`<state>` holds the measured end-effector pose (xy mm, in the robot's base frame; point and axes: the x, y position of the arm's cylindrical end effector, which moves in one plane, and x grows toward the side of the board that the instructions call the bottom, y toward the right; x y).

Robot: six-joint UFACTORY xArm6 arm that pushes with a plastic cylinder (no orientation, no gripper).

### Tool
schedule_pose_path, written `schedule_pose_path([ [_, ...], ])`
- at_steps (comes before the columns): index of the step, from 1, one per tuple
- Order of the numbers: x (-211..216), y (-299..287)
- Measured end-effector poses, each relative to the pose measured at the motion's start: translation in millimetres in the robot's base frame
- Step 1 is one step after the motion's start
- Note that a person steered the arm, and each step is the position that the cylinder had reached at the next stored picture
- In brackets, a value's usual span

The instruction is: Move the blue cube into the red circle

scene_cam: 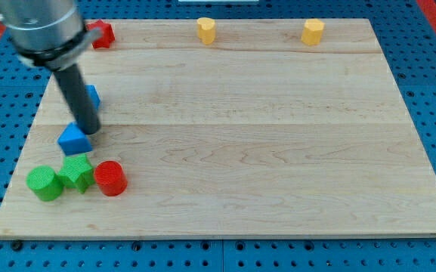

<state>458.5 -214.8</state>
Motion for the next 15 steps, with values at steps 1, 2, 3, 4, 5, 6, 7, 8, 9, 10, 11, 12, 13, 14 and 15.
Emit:
schedule_pose_path([
  [1,9,-22],
  [2,6,-22],
  [3,-15,-13],
  [4,-26,6],
  [5,-55,41],
  [6,-98,-16],
  [7,-97,-80],
  [8,-64,-65],
  [9,-73,-39],
  [10,-101,-36],
  [11,-85,-29],
  [12,-24,-8],
  [13,-68,-27],
  [14,-59,21],
  [15,2,25],
])
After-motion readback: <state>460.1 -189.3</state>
